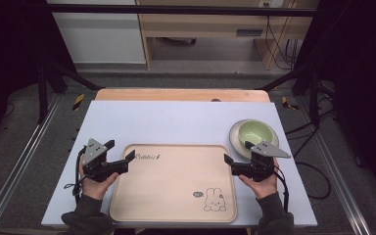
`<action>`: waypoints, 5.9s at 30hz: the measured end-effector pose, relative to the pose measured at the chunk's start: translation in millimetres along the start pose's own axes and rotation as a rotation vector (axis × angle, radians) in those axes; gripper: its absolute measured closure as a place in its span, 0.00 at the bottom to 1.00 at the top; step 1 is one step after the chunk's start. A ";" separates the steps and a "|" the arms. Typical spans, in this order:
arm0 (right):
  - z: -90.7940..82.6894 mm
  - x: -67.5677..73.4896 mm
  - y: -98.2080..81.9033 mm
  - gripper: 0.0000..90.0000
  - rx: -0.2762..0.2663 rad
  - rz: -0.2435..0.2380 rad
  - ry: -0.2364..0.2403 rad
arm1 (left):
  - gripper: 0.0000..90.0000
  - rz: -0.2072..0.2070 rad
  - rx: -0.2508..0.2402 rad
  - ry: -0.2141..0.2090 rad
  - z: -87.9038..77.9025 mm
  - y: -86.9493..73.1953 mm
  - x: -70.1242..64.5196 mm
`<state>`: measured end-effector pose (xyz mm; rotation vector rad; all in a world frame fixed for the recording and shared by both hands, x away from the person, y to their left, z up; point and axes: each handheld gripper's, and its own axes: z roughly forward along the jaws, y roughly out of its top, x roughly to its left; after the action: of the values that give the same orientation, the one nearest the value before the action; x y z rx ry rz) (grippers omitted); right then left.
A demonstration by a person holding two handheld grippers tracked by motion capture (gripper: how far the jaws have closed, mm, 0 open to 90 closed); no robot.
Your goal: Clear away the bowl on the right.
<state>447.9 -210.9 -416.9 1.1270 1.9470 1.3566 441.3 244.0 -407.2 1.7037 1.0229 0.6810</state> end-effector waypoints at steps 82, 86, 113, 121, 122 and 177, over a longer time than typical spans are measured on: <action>-20.7 -44.4 15.2 0.16 0.043 0.094 -0.172 | 0.19 0.021 0.029 -0.010 7.7 -3.2 -6.5; -20.4 -47.4 15.8 0.16 0.045 0.098 -0.183 | 0.19 0.026 0.031 -0.014 7.8 -3.2 -6.8; -8.1 -69.8 19.7 0.17 0.091 0.126 -0.231 | 0.19 0.030 0.033 -0.019 7.8 -4.5 -7.8; -4.6 -78.1 19.8 0.18 0.105 0.136 -0.237 | 0.19 0.030 0.035 -0.015 8.1 -4.8 -7.2; -4.5 -78.9 19.8 0.18 0.106 0.138 -0.238 | 0.19 0.030 0.034 -0.014 8.1 -4.8 -7.1; 40.4 -135.1 4.1 0.37 0.271 0.235 -0.342 | 0.19 0.035 0.037 -0.009 9.0 -5.8 -6.9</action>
<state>551.9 -304.5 -434.8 1.6417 1.8211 0.9438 443.5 234.7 -415.6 1.7592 1.0073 0.6798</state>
